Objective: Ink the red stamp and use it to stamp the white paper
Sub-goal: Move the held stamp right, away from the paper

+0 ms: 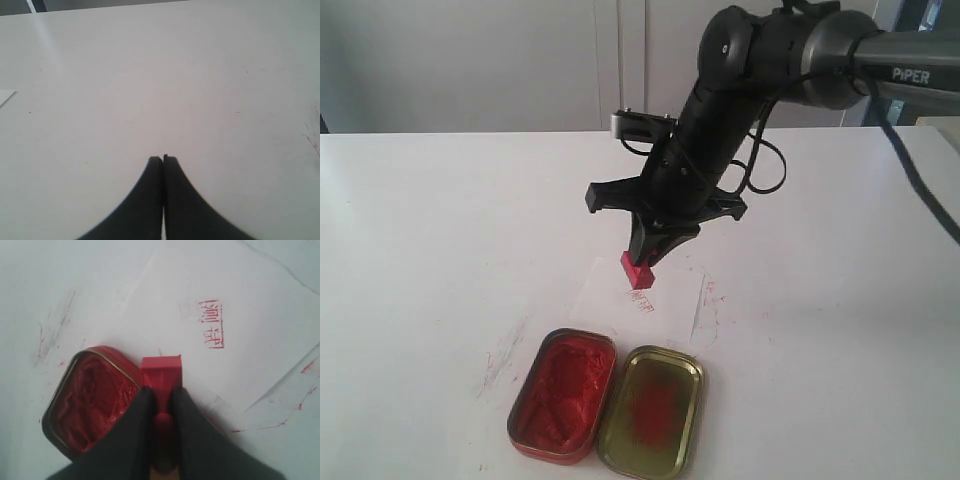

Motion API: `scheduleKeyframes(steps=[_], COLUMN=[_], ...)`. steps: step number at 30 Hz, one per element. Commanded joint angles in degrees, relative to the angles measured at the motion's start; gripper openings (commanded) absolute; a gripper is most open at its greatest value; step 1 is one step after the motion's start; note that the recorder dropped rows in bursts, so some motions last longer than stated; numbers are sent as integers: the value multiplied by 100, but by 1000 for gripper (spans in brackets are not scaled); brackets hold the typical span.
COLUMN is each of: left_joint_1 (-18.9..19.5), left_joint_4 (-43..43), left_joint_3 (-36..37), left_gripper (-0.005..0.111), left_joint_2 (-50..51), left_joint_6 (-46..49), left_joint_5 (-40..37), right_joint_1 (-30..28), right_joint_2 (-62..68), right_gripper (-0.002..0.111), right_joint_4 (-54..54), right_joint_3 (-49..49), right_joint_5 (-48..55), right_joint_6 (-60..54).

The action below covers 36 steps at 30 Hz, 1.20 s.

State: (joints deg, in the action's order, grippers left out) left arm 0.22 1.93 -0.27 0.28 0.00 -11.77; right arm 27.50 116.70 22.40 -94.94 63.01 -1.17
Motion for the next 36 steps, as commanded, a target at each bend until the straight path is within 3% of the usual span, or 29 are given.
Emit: scheduleKeyframes(steps=[1,21,29,36], left_joint_1=[29,138,359,351], left_joint_4=[-5,-5,-5,-5], left_joint_3=[27,27,27,27], left_gripper=[0,0,0,0], left_joint_2=[-28,-28,-28,-28], left_joint_6=[0,0,0,0], left_joint_5=[17,17,17,17], right_joint_1=[-303,-1812,-2545,-2636], right_joint_2=[-331,-1342,-1396,-1396], right_gripper=[0,0,0,0], right_joint_4=[114,1185,2575,3544], right_joint_3=[318,2083,2974,3564], right_joint_5=[-138,-784,-1033,-1412], right_joint_6=[-162,-1391,-2894,-4508])
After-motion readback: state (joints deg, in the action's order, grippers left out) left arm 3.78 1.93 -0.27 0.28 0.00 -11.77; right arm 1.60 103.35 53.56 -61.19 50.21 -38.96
